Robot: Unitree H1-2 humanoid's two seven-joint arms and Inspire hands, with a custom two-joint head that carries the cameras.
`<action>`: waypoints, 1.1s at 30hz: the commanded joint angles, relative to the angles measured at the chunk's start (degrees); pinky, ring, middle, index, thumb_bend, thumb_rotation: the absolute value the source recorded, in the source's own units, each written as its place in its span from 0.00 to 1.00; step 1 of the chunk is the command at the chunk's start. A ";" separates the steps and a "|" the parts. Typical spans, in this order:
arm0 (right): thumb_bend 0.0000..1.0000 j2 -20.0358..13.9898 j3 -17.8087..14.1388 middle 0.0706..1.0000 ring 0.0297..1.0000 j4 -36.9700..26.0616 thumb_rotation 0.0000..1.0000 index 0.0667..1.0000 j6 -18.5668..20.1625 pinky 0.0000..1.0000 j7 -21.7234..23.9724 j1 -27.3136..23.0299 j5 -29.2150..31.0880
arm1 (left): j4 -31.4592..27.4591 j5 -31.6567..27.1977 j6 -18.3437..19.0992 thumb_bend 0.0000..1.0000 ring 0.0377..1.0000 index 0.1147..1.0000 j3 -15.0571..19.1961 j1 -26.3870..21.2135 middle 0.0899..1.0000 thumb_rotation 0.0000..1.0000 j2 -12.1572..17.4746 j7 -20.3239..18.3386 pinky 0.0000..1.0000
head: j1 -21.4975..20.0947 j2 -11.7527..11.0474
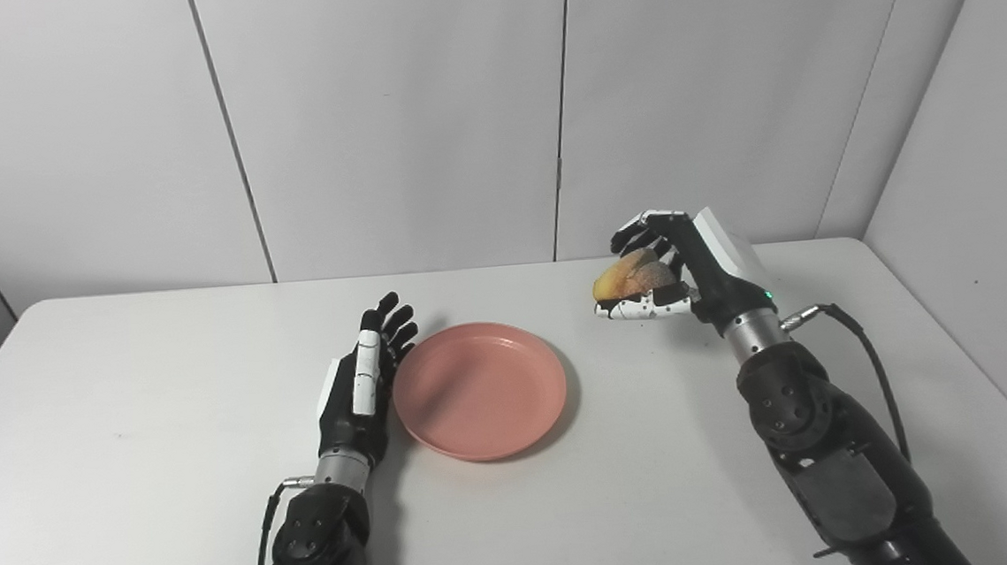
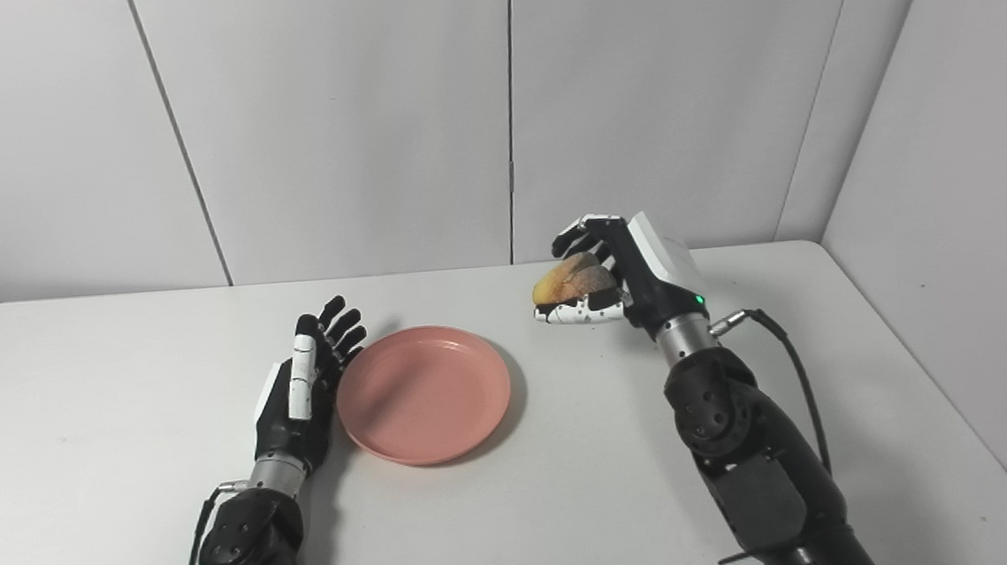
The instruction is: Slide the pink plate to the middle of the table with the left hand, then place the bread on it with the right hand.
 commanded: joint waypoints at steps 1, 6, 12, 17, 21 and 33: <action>0.51 0.59 0.02 0.46 0.39 -1.48 0.00 0.48 -1.66 0.32 -1.17 -3.56 -0.80 | -1.68 -0.20 -0.18 0.77 0.91 0.90 -0.07 -0.58 0.91 1.00 -0.48 -0.27 0.92 | 0.09 0.14; 0.51 3.53 0.38 0.47 0.38 -0.18 0.00 0.48 -2.18 0.31 -1.02 -4.53 -0.27 | -2.00 -0.17 0.08 0.77 0.92 0.89 0.01 -0.58 0.91 1.00 -0.40 -0.12 0.92 | 0.11 0.23; 0.51 7.24 1.78 0.44 0.35 1.46 0.00 0.49 -2.52 0.26 -0.75 -5.92 -0.32 | -1.98 -0.14 0.41 0.77 0.92 0.90 0.22 -0.67 0.92 1.00 -0.41 0.18 0.93 | 0.09 0.35; 0.51 9.50 3.94 0.46 0.38 4.63 0.00 0.45 -5.64 0.19 -1.81 -7.10 -1.12 | -1.76 1.65 -0.26 0.77 0.93 0.90 -0.18 -0.80 0.93 1.00 -0.26 1.89 0.94 | 0.02 0.49; 0.51 10.97 5.73 0.47 0.39 7.40 0.00 0.45 -6.18 0.20 -2.82 -7.69 -3.11 | -1.90 1.89 -0.30 0.76 0.94 0.91 -0.37 -0.77 0.94 1.00 -0.28 2.41 0.94 | -0.02 0.45; 0.51 13.14 8.81 0.46 0.39 16.56 0.00 0.45 -10.21 0.19 -5.04 -8.51 -4.79 | -2.92 2.35 -0.10 0.76 0.93 0.91 -0.49 -0.35 0.93 1.00 -0.52 2.87 0.93 | 0.51 1.13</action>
